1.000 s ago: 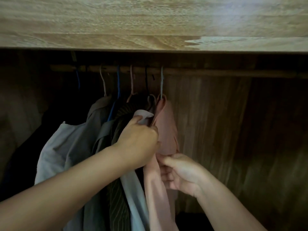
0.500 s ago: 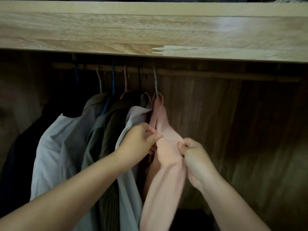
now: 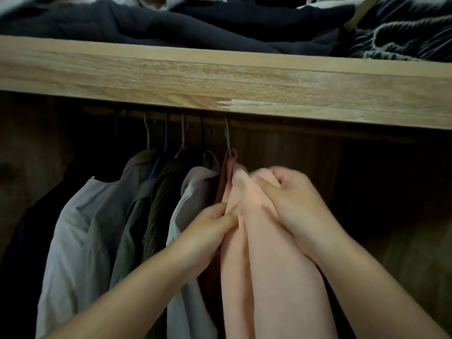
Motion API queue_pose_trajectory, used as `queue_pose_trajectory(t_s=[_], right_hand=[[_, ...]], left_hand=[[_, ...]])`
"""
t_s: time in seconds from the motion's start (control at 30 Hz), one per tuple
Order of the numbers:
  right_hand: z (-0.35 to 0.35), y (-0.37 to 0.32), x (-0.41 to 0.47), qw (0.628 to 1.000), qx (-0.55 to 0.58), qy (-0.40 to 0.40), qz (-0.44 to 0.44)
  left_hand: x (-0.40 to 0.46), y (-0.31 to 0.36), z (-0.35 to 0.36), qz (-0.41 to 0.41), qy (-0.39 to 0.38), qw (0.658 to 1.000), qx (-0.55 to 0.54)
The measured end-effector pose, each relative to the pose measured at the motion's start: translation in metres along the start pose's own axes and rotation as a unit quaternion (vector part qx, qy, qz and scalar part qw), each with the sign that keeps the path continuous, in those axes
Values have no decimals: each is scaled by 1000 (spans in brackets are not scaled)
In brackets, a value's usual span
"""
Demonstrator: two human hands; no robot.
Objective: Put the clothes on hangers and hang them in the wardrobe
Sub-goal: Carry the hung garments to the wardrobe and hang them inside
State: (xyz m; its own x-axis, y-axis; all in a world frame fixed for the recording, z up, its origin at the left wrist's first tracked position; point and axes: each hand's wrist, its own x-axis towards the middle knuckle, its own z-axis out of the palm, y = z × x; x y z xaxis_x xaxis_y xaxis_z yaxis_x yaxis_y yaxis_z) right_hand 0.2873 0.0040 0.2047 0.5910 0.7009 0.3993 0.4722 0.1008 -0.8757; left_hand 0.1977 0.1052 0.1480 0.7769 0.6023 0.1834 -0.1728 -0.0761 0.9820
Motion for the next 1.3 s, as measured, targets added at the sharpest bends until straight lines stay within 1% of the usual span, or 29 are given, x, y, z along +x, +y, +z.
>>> queue_pose_trajectory(t_s=[0.03, 0.1, 0.13, 0.2, 0.23, 0.27, 0.3, 0.33, 0.37, 0.4, 0.43, 0.47, 0.5, 0.53, 0.57, 0.6, 0.63, 0.67, 0.73, 0.77, 0.8, 0.83, 0.87, 0.93, 0.97, 1.07, 1.13, 1.2, 1.3], right_hand=[[1, -1, -2, 1000, -8, -8, -13], [0, -2, -5, 998, 6, -59, 9], [-2, -2, -5, 995, 2, -97, 34], [-7, 0, -4, 983, -3, -165, 84], [-8, 1, -3, 982, 3, -171, 82], [-8, 0, -2, 987, 24, -146, 58], [-7, 2, 0, 994, 57, -86, 20], [-5, 2, 3, 995, 91, -10, -26], [-3, 2, 4, 991, 100, 57, -72], [1, 1, 5, 988, 78, 94, -96], [7, 1, 5, 989, 46, 97, -102], [13, 3, 3, 995, 32, 61, -74], [19, 5, 0, 999, 39, -8, -11], [23, 8, -3, 994, 55, -73, 63], [26, 9, -6, 985, 60, -118, 115], [29, 12, -9, 981, 38, -142, 130], [33, 14, -11, 981, 4, -151, 124], [38, 17, -13, 983, -28, -146, 108], [50, 22, -17, 988, -90, -106, 61], [57, 26, -19, 988, -124, -82, 31], [63, 30, -21, 985, -157, -66, 7], [68, 34, -23, 982, -179, -63, -4], [72, 38, -25, 980, -189, -70, -3], [74, 46, -29, 979, -178, -94, 17], [74, 49, -30, 979, -170, -108, 26], [71, 59, -38, 979, -149, -132, 49], [66, 65, -44, 977, -152, -138, 64], [59, 73, -52, 972, -179, -138, 72], [52, 87, -64, 950, -269, -117, 111]], left_hand=[[-1, 4, -3, 36, 29, 997, 54], [3, 12, -12, 101, 111, 972, 179], [4, 18, -15, 132, 146, 958, 209], [7, 34, -19, 200, 178, 939, 218], [9, 43, -19, 227, 193, 926, 231], [12, 51, -19, 247, 216, 913, 243], [16, 57, -20, 265, 243, 901, 244], [21, 61, -22, 276, 273, 890, 242], [24, 65, -22, 284, 292, 877, 253], [25, 65, -21, 291, 289, 864, 293], [27, 61, -21, 293, 257, 854, 345], [28, 54, -21, 283, 209, 853, 385], [28, 46, -21, 263, 161, 859, 409], [28, 38, -24, 235, 128, 860, 434], [29, 30, -29, 197, 108, 858, 462], [28, 25, -32, 161, 101, 857, 479], [28, 20, -36, 129, 98, 863, 478], [26, 17, -37, 106, 102, 886, 440], [19, 15, -36, 71, 108, 950, 286], [16, 14, -35, 52, 83, 966, 240], [14, 12, -35, 45, 47, 966, 249], [15, 8, -36, 37, 25, 957, 287], [16, 5, -37, 30, 23, 945, 324], [13, 5, -39, 10, 43, 931, 361], [11, 4, -39, 12, 52, 931, 361], [-9, 2, -35, 35, 67, 927, 367], [-24, -1, -35, 75, 91, 917, 380], [-39, -5, -39, 104, 120, 907, 389], [-65, -12, -47, 81, 116, 895, 424]])
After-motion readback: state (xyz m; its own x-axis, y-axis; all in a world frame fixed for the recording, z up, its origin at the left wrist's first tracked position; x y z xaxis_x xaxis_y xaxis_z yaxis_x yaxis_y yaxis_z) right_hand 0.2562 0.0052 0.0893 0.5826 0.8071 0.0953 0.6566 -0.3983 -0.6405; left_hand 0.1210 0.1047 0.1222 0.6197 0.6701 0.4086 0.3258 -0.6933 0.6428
